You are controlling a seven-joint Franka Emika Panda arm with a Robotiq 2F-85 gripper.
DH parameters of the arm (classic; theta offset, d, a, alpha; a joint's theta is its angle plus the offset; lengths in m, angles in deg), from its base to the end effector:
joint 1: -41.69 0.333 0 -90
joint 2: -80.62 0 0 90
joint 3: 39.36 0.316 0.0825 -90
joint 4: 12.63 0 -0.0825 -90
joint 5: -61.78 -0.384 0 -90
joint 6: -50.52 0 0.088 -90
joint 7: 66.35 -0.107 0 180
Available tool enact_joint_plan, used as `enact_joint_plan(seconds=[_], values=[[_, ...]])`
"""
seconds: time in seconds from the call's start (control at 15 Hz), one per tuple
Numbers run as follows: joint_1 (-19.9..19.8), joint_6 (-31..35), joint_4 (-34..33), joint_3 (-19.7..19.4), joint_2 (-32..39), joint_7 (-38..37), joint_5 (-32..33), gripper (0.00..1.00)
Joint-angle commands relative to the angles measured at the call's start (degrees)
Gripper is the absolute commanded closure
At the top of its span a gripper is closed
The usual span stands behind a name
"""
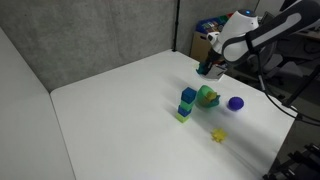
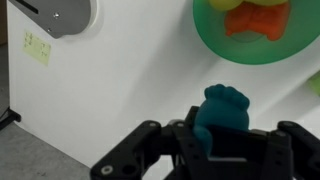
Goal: Put the dark green toy on top of the stacked toy blocks
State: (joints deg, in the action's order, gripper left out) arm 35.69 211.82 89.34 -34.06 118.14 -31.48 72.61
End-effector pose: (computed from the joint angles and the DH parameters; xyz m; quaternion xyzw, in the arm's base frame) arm 0.6912 -0.0066 0.2299 0.9160 0.3520 0.1758 0.0785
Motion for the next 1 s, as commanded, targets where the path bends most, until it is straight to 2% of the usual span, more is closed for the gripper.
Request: enact_joint_plan(seconds=[0.0,0.6,0.93], values=[[2.4,0.8,2.6,-0.7,-4.5,-3.6,1.6,0.97],[6.4,1.7,9.0,0.9,-11.2,-5.7,1.7,0.97],[6.6,3.2,13.8,2.4,-13.4,-5.0,1.2,0.97]])
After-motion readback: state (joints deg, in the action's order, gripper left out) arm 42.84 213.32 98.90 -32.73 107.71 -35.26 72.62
